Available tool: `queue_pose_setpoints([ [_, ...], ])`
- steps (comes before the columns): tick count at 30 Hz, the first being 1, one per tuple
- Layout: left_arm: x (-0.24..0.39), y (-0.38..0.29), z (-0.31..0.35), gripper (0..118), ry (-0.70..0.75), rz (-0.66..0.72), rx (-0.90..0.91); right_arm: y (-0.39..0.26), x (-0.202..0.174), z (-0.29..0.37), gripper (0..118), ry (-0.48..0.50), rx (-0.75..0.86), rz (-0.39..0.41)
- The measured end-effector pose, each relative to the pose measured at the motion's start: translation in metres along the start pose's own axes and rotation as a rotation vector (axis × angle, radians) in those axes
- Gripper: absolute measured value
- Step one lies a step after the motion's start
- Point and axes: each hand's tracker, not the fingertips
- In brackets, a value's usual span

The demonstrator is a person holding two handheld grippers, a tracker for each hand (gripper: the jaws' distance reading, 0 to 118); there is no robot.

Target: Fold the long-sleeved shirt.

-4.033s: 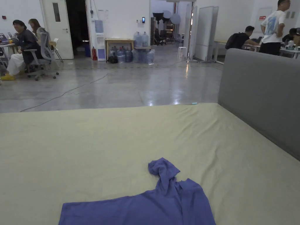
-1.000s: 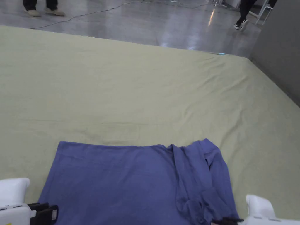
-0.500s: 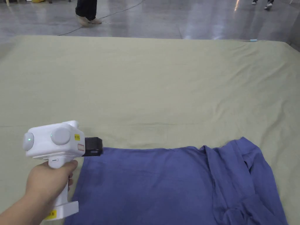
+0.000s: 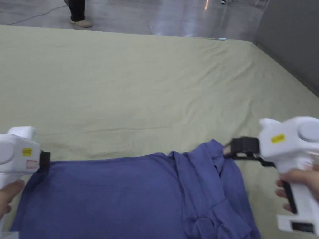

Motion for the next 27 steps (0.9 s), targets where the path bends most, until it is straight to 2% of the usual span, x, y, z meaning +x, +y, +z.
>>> queue_pose_setpoints([
  [3,-0.007,0.007,0.012,0,-0.023,-0.01,0.021,0.049,-0.017,-0.063,116,-0.014,-0.127,0.01],
  [4,-0.007,0.009,0.016,0,-0.023,-0.017,0.024,0.056,-0.003,-0.068,116,-0.035,-0.174,-0.018],
  [6,-0.009,0.011,0.018,0,-0.016,-0.034,0.02,0.064,-0.005,-0.094,116,-0.116,-0.213,-0.048],
  [7,-0.009,0.012,0.019,0,-0.021,-0.042,0.018,0.067,-0.008,-0.105,115,-0.124,-0.252,-0.039],
  [9,-0.009,0.011,0.017,0,-0.024,-0.052,0.012,0.075,-0.013,-0.131,97,-0.134,-0.271,-0.062],
  [11,-0.009,0.01,0.014,0,-0.027,-0.058,0.002,0.075,-0.022,-0.132,86,-0.235,-0.279,0.003],
  [12,-0.009,0.009,0.012,0,-0.026,-0.059,-0.005,0.071,-0.035,-0.122,72,-0.235,-0.257,0.039],
  [13,-0.011,0.009,0.009,0,-0.026,-0.061,-0.012,0.071,-0.04,-0.116,51,-0.2,-0.246,0.055],
  [14,-0.012,0.009,0.008,0,-0.027,-0.061,-0.015,0.07,-0.045,-0.11,7,-0.204,-0.232,0.076],
  [16,-0.014,0.009,0.008,0,-0.032,-0.056,-0.021,0.064,-0.053,-0.095,7,-0.178,-0.205,0.107],
  [19,-0.019,0.008,0.014,0,-0.06,-0.028,-0.017,0.047,-0.065,-0.076,7,-0.164,-0.198,0.215],
  [23,-0.021,0.002,0.038,0,-0.079,-0.043,-0.006,0.035,-0.058,-0.025,7,-0.069,-0.105,0.233],
  [27,-0.023,-0.014,0.076,0,-0.127,-0.076,0.008,-0.021,-0.063,0.045,7,-0.003,-0.002,0.319],
])
